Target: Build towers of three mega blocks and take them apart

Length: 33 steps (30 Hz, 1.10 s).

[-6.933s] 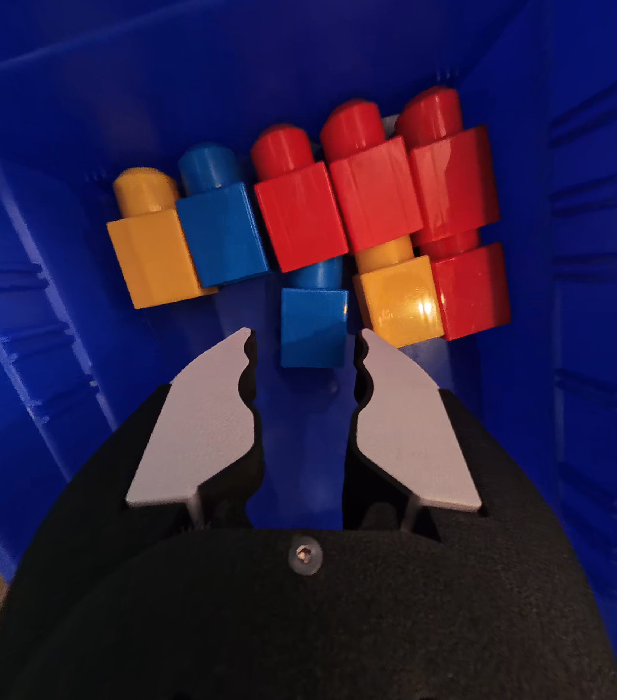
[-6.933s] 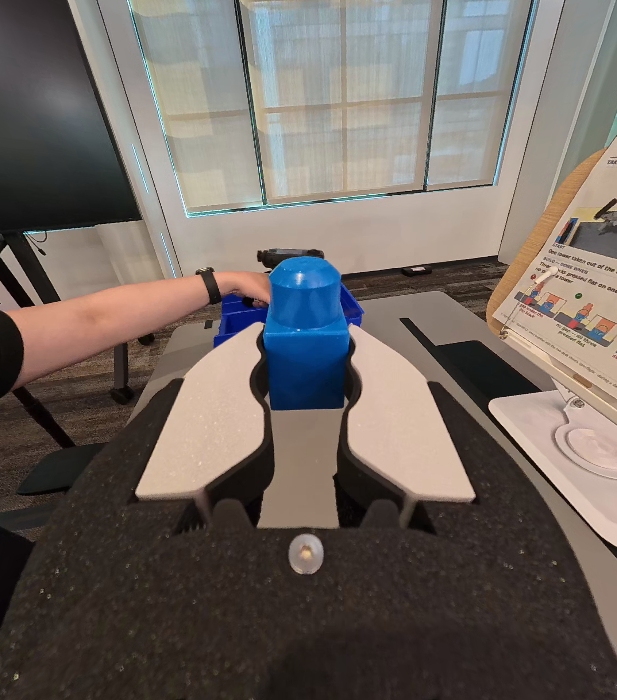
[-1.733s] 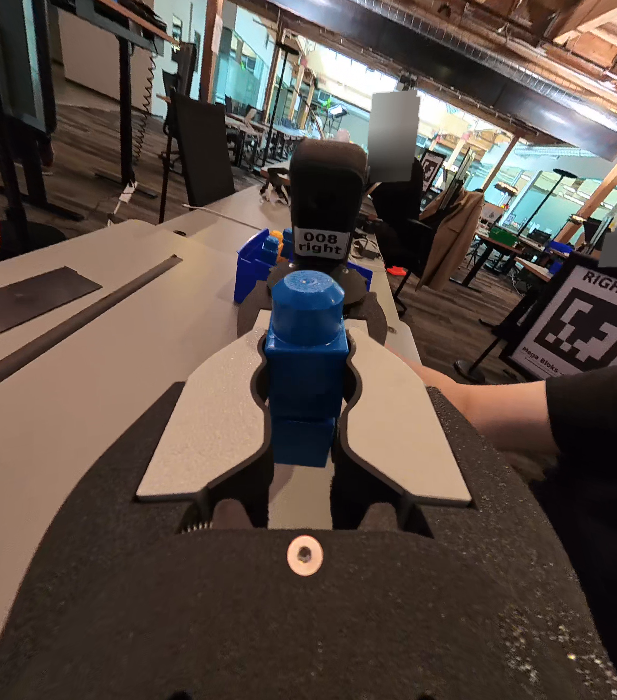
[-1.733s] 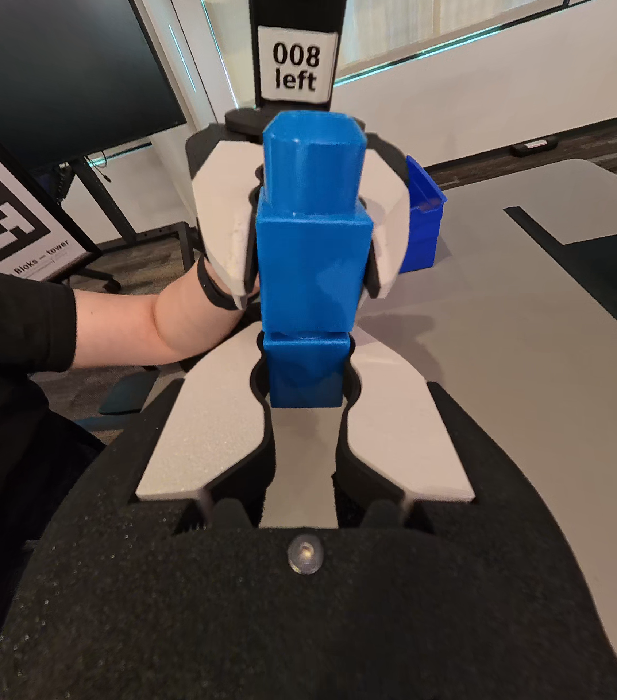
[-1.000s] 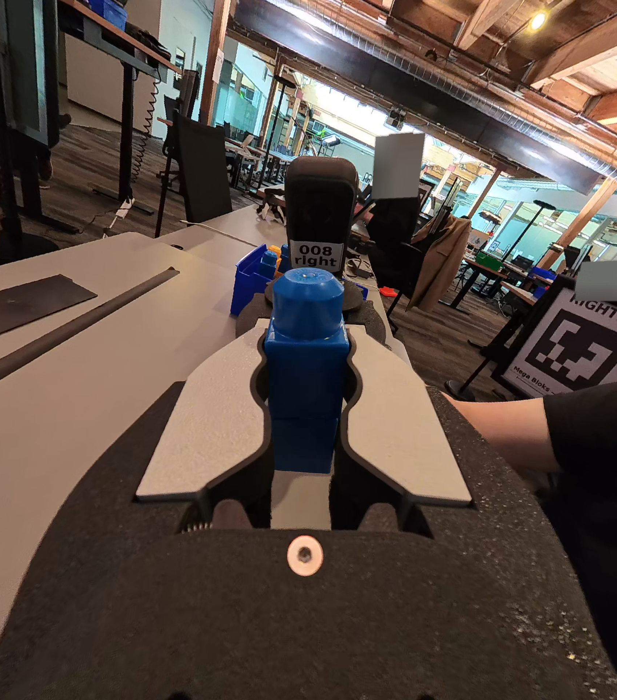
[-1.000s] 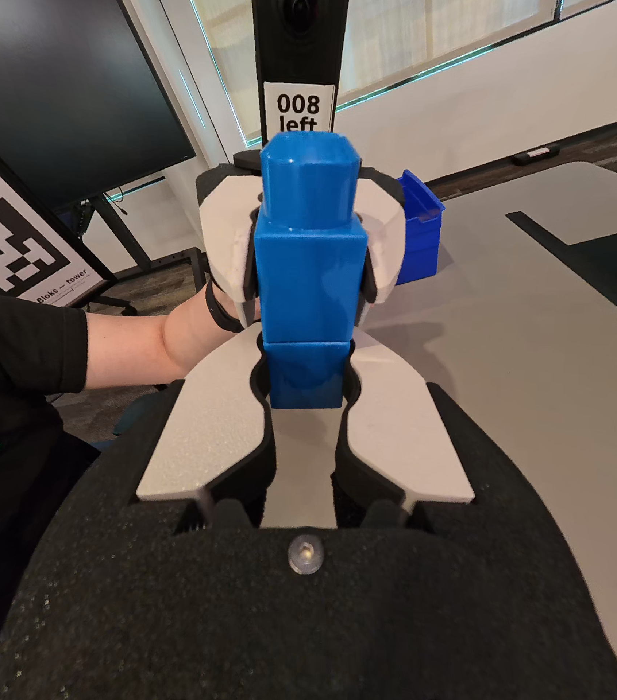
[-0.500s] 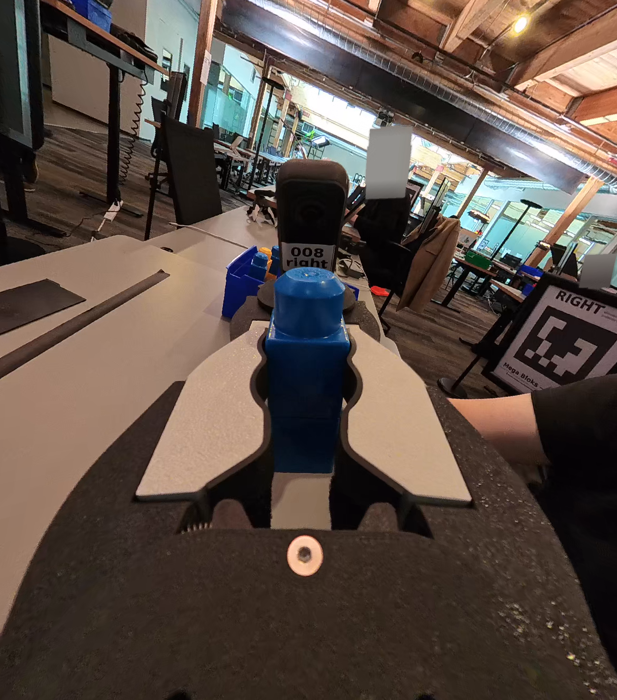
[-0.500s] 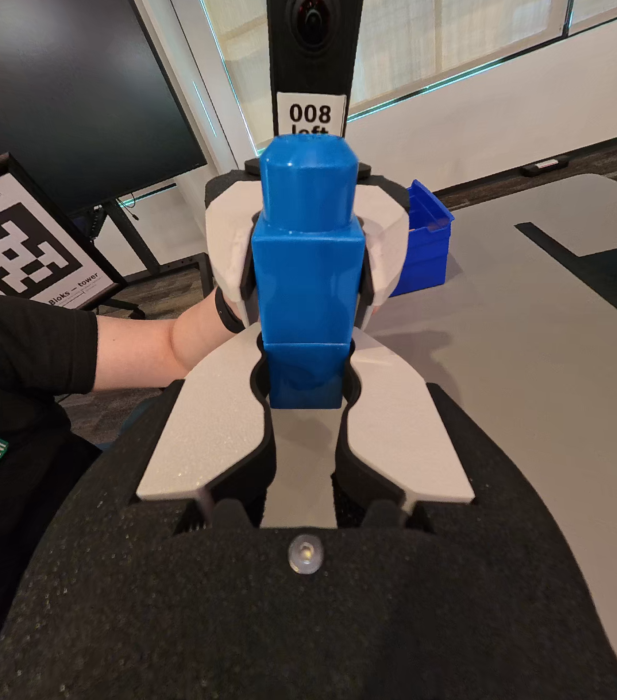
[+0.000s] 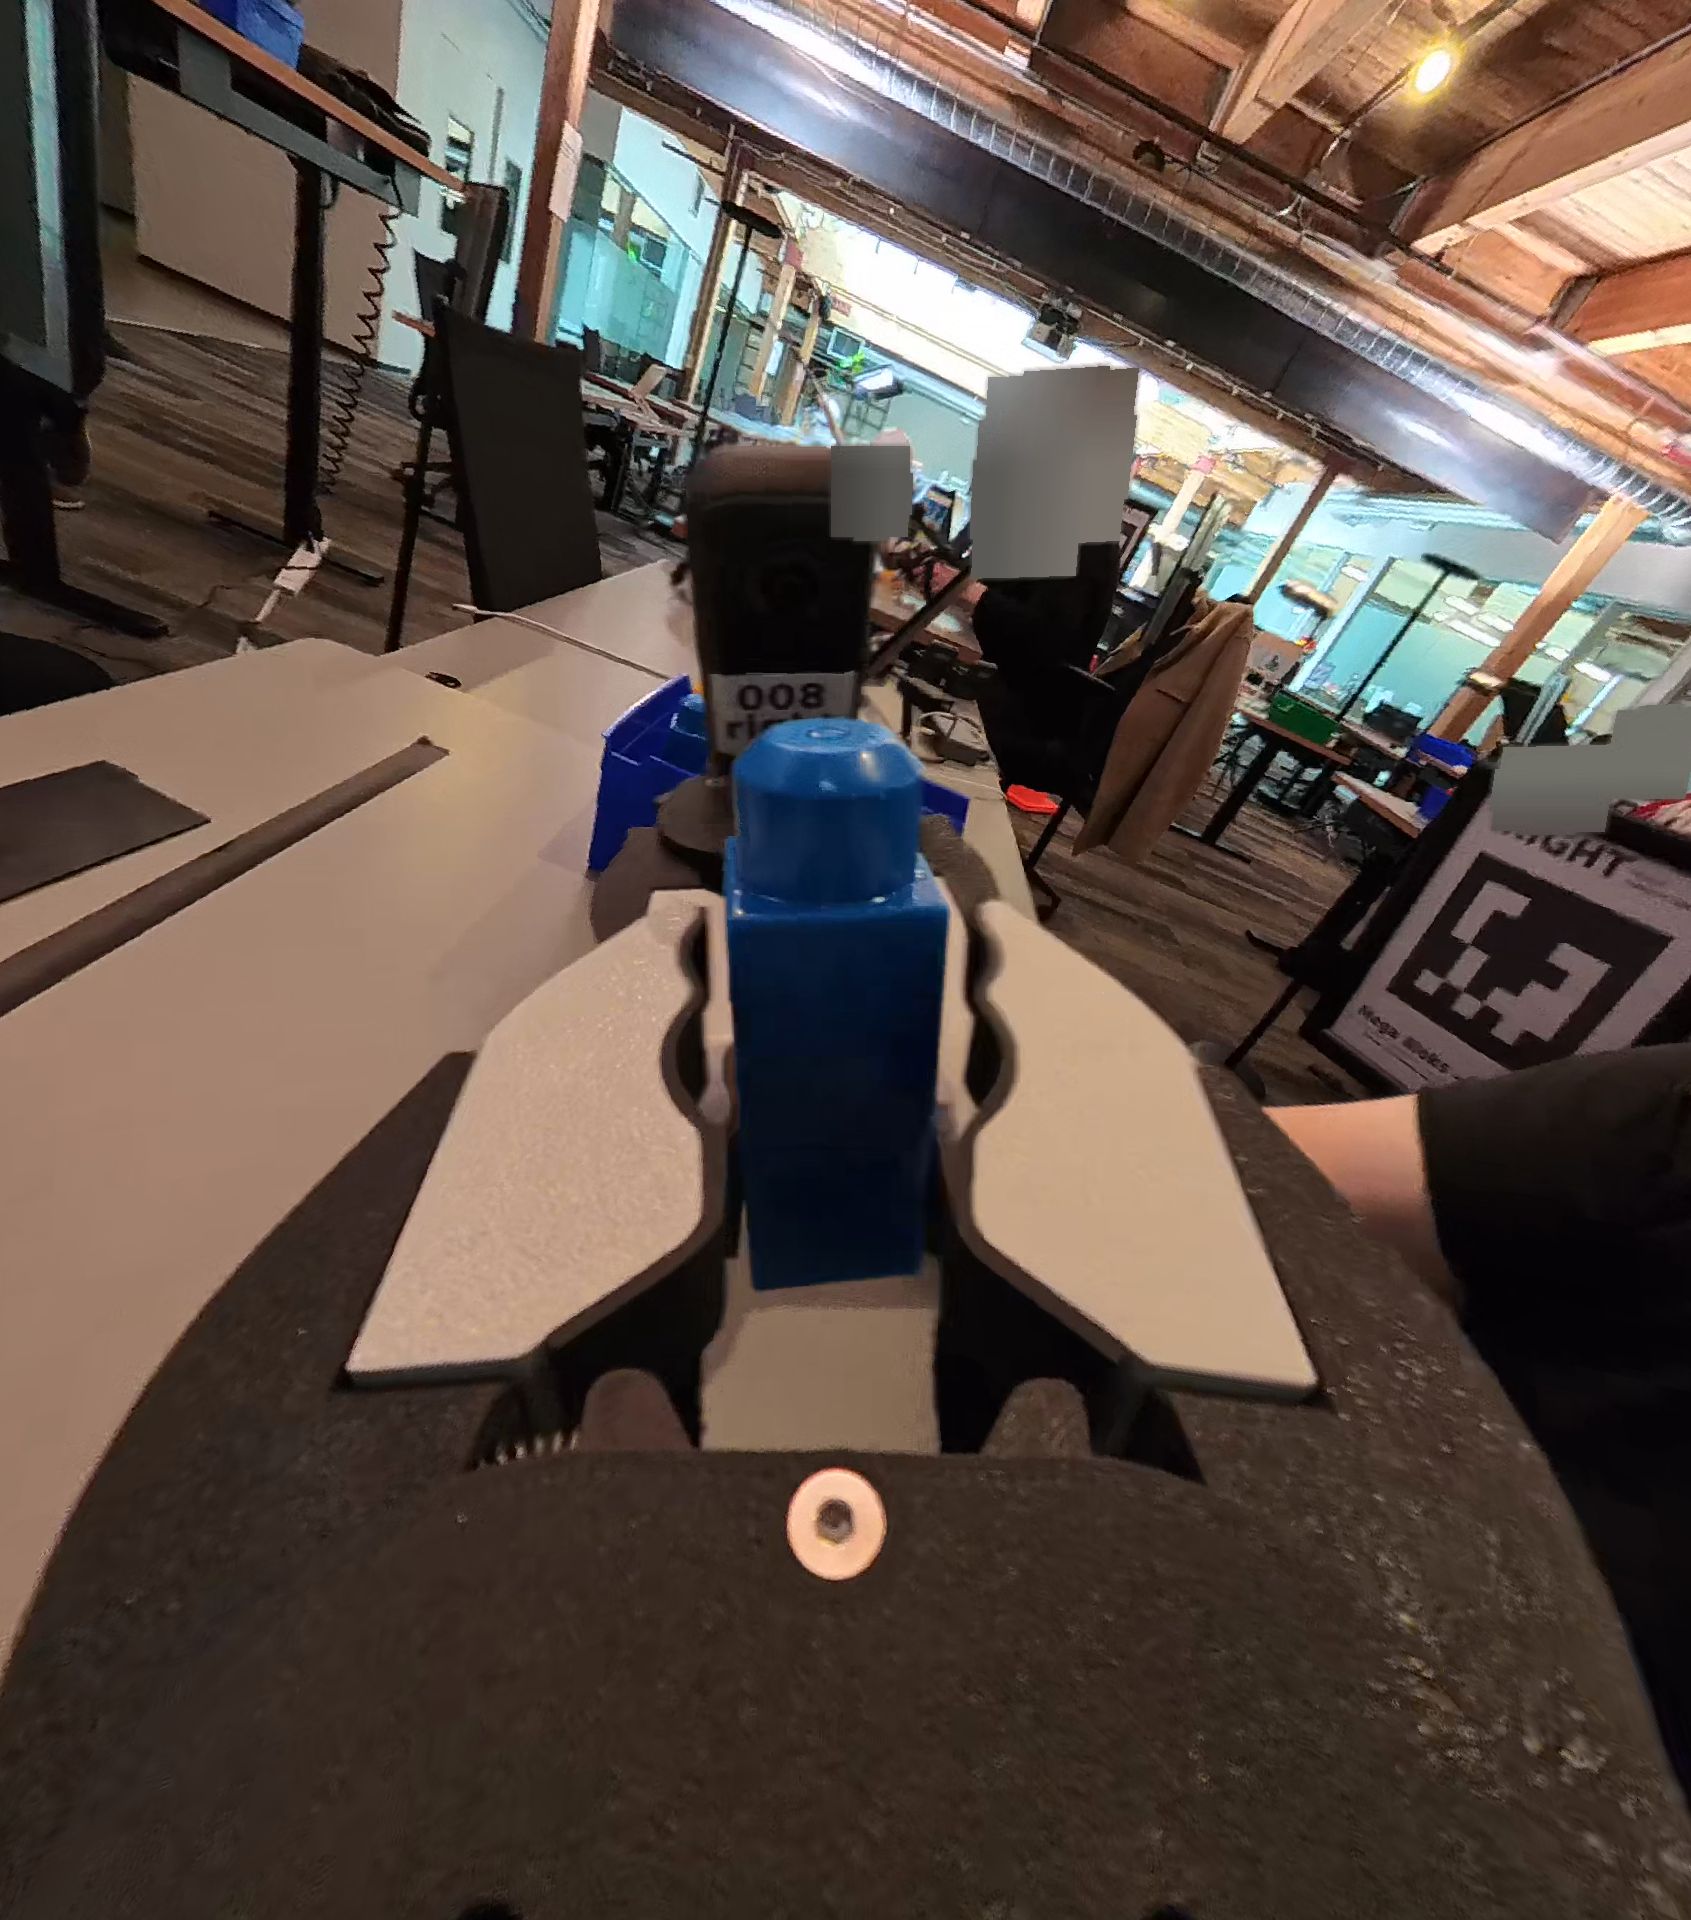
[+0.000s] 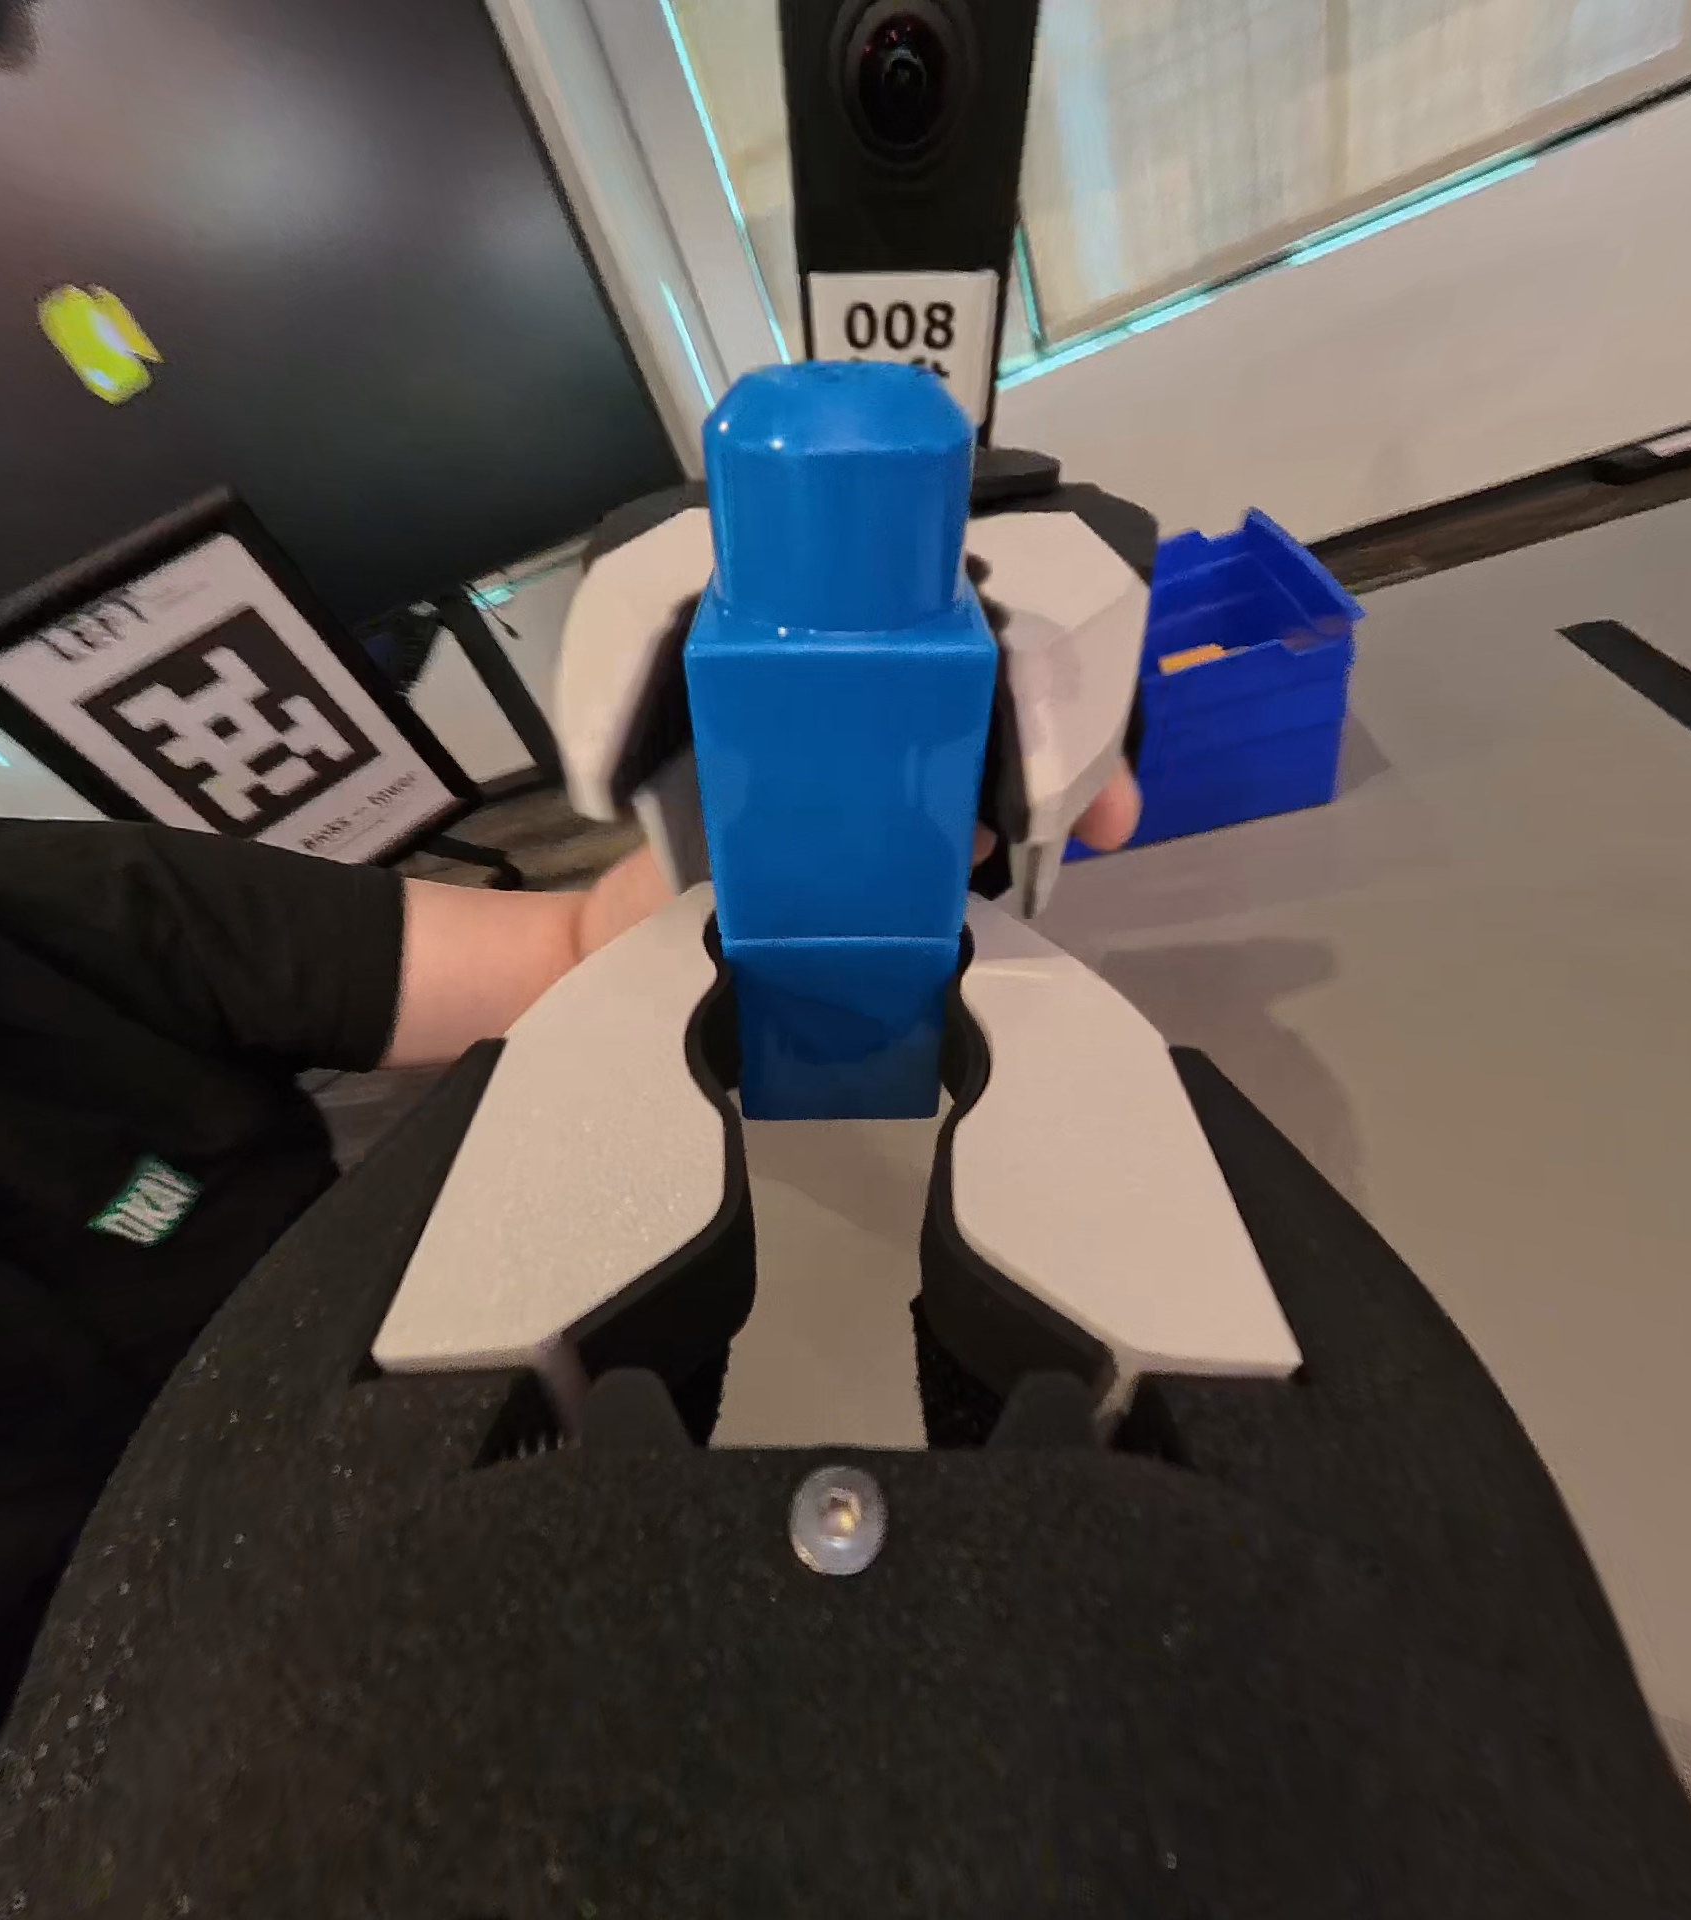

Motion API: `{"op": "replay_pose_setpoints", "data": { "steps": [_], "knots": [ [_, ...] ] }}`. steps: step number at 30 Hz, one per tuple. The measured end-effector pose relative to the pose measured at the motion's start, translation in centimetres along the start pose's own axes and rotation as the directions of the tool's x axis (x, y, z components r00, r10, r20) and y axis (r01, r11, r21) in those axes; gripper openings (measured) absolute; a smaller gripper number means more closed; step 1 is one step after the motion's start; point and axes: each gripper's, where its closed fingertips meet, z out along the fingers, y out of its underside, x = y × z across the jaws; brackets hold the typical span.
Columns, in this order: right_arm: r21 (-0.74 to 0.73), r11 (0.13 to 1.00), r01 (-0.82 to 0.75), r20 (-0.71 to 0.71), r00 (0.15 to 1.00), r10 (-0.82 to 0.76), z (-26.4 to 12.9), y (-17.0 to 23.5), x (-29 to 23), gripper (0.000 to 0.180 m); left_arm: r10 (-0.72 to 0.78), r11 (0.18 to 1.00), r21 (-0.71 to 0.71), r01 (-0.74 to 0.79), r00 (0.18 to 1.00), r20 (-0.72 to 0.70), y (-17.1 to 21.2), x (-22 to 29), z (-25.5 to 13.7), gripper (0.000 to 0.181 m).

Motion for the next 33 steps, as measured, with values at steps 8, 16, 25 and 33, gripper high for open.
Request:
{"op": "replay_pose_setpoints", "data": {
  "steps": [8,16,25,33],
  "knots": [
    [0.263,0.965,0.014,0.557,0.814,-0.164,-6.4,-2.1,-7.9,0.035,0.064,0.991,0.118,-0.057,0.996,-0.06,-4.1,4.3,-2.9,0.056],
    [0.296,0.953,0.064,0.913,0.275,-0.302,-13.2,0.9,-16.1,0.035,0.083,0.995,0.055,-0.078,0.992,-0.091,-3.8,6.0,-3.4,0.053],
    [0.209,0.967,0.146,0.873,0.418,-0.252,-10.8,1.2,-15.8,0.035,0.18,0.982,-0.111,-0.151,0.923,0.339,-4.7,4.8,-11.1,0.048],
    [0.073,0.985,0.157,0.722,0.673,-0.161,-8.5,1.1,-12.0,0.035,0.311,0.807,-0.461,0.369,0.398,0.863,3.5,-3.5,-34.8,0.037]
  ]
}}
